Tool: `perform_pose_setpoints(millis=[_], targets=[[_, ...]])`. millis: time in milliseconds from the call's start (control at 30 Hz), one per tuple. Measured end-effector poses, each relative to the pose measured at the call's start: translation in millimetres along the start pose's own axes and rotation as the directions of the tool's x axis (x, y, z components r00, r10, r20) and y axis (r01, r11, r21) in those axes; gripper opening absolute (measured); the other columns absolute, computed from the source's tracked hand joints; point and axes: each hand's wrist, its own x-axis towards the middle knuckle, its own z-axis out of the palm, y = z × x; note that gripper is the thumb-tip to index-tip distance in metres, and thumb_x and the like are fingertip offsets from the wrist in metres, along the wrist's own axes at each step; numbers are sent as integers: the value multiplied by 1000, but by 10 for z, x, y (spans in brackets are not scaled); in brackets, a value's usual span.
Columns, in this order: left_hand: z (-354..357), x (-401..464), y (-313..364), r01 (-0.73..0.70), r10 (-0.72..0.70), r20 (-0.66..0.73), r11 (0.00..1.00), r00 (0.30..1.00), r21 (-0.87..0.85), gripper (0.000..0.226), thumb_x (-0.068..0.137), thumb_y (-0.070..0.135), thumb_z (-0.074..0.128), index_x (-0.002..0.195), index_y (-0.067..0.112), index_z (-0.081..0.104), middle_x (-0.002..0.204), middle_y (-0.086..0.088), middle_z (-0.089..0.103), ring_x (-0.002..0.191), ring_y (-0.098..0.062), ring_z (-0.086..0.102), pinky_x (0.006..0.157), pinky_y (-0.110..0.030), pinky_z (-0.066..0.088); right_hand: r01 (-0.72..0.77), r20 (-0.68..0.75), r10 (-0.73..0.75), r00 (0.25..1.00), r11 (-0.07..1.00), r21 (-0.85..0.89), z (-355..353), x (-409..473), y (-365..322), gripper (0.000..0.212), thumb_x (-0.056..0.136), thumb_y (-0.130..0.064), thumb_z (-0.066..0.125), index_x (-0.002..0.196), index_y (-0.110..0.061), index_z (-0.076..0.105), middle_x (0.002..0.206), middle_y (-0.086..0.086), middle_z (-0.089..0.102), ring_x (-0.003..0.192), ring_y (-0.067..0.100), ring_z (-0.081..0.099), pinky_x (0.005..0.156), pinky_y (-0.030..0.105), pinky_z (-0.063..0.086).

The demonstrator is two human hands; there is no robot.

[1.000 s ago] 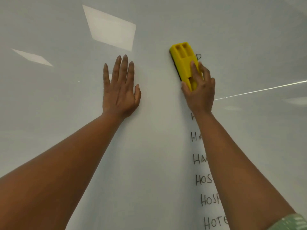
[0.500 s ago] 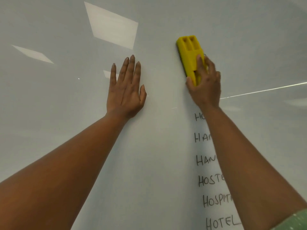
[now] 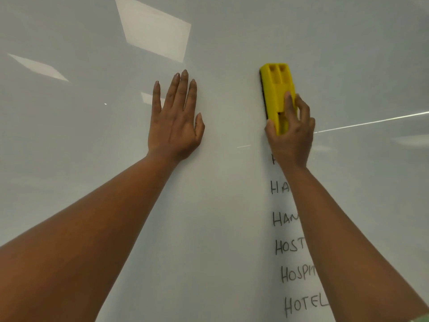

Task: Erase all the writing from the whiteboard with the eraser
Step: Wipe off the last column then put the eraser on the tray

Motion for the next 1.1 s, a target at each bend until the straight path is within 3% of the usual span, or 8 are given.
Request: perform_pose_setpoints(millis=[133, 233, 333, 467, 567, 667, 933, 1100], targets=[[7, -8, 13, -1, 1, 3, 1000, 1000, 8, 68, 89, 36, 8, 150, 5, 12, 157, -14, 9, 146, -24, 5, 116, -47, -4, -229, -38, 228, 973, 973, -10, -59, 147, 209, 63, 88, -30, 55, 145, -22, 30, 148, 5, 30, 114, 32, 41, 81, 25, 30], [8, -4, 11, -1, 1, -1, 1000, 1000, 15, 68, 90, 36, 8, 150, 5, 12, 157, -14, 9, 146, -24, 5, 115, -46, -5, -327, -41, 326, 944, 945, -6, -23, 276, 52, 63, 89, -31, 53, 146, -21, 27, 148, 5, 28, 116, 31, 40, 90, 30, 34], [12, -10, 18, -1, 1, 0, 1000, 1000, 20, 68, 90, 36, 8, 150, 5, 12, 157, -14, 8, 146, -24, 5, 115, -46, -5, -207, -50, 208, 977, 978, 31, 39, 217, -163, 64, 86, -30, 57, 144, -19, 33, 146, 9, 32, 111, 35, 43, 91, 33, 36], [0, -10, 13, -2, 2, -6, 1000, 1000, 8, 67, 90, 36, 10, 149, 5, 13, 157, -14, 9, 145, -24, 6, 115, -47, -5, 26, -16, -25, 1000, 998, 50, 82, -40, -264, 63, 83, -30, 57, 142, -15, 38, 142, 12, 40, 107, 33, 48, 80, 16, 24], [-3, -10, 12, -4, 4, -1, 1000, 1000, 18, 67, 90, 36, 9, 150, 6, 12, 157, -14, 8, 146, -24, 5, 115, -47, -5, 158, 14, -158, 987, 987, 25, 25, -182, -101, 62, 83, -33, 52, 140, -13, 40, 141, 13, 41, 101, 32, 50, 80, 16, 25], [-1, -10, 11, -4, 4, 5, 1000, 1000, 22, 67, 90, 37, 9, 150, 6, 11, 158, -13, 7, 146, -24, 4, 115, -47, -5, 98, 2, -98, 995, 995, 12, -27, -181, 116, 62, 84, -32, 52, 141, -14, 38, 142, 13, 40, 106, 35, 48, 82, 15, 23], [3, -16, 14, -6, 6, 7, 999, 1000, 36, 68, 90, 37, 7, 150, 6, 10, 158, -14, 6, 146, -24, 3, 115, -47, -6, -321, -49, 320, 946, 947, -4, -39, 142, 138, 63, 90, -31, 54, 146, -23, 26, 150, 5, 27, 119, 31, 39, 93, 29, 32], [9, -25, 9, -4, 4, 6, 999, 1000, 37, 68, 89, 37, 6, 150, 6, 10, 158, -13, 6, 146, -24, 3, 115, -47, -7, -109, -46, 110, 993, 994, 24, 31, 60, 0, 64, 86, -29, 58, 144, -23, 32, 147, 5, 32, 115, 30, 42, 81, 23, 29]])
